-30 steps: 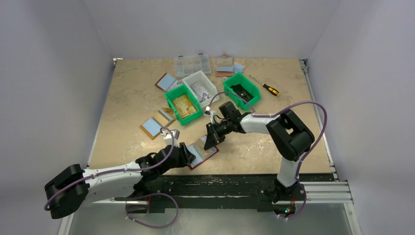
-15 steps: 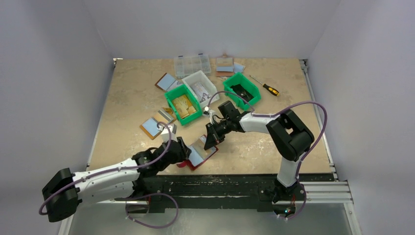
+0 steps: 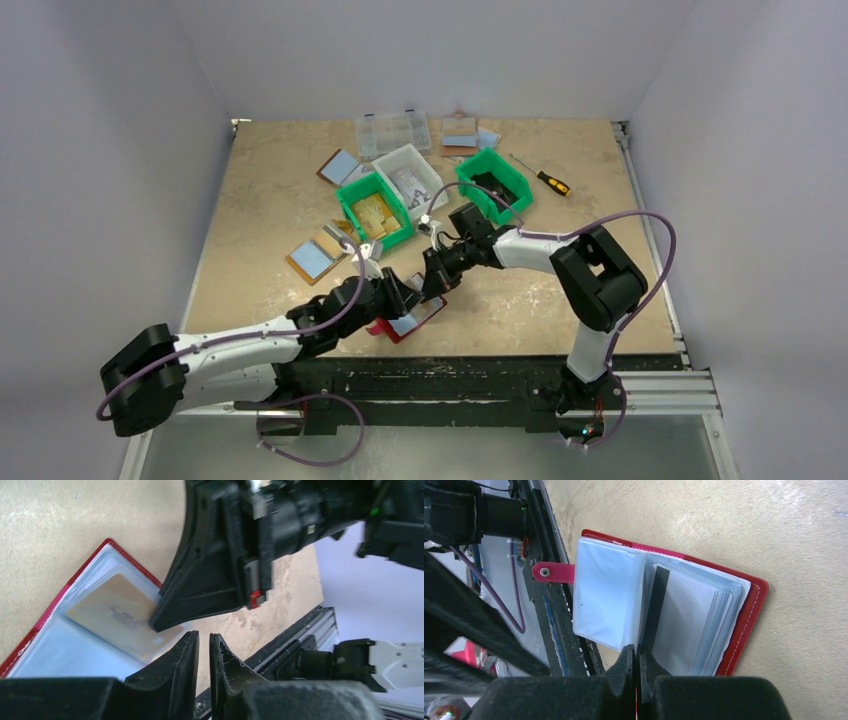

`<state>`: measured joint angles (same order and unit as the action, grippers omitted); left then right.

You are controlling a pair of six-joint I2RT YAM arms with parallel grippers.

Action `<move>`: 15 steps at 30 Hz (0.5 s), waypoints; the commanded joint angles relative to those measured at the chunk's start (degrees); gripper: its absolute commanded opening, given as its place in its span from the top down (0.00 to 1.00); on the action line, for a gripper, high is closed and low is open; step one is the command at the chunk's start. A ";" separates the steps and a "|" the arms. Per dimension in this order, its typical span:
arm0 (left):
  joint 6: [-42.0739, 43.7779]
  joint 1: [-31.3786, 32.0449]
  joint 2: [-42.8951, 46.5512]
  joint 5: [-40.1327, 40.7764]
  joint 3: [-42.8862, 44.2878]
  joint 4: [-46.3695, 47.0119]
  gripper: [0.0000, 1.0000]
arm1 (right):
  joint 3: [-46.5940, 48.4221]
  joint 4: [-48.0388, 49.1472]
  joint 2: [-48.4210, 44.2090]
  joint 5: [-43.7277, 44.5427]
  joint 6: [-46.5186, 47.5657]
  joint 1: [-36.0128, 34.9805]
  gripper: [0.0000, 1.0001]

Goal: Take the credit cards out of the card holder
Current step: Remove the credit card from the card holder.

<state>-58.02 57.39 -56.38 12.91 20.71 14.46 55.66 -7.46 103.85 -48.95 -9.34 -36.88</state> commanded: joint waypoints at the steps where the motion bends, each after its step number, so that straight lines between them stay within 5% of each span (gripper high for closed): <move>1: -3.27 -0.10 -4.97 2.78 -1.06 5.43 0.84 | 1.69 0.36 -3.15 -0.71 1.60 1.69 1.00; 7: -4.50 -1.36 -8.40 8.12 -6.04 10.59 0.83 | 1.26 0.02 -3.08 -0.05 2.37 3.36 1.00; 15: -4.38 -7.09 -21.16 0.92 -9.06 25.04 0.83 | 1.29 -0.42 -2.59 3.08 2.57 3.63 1.00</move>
<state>-61.95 51.70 -73.08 16.73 12.16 28.84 55.66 -8.10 103.37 -47.33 -8.40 -33.52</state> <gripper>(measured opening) 0.176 0.024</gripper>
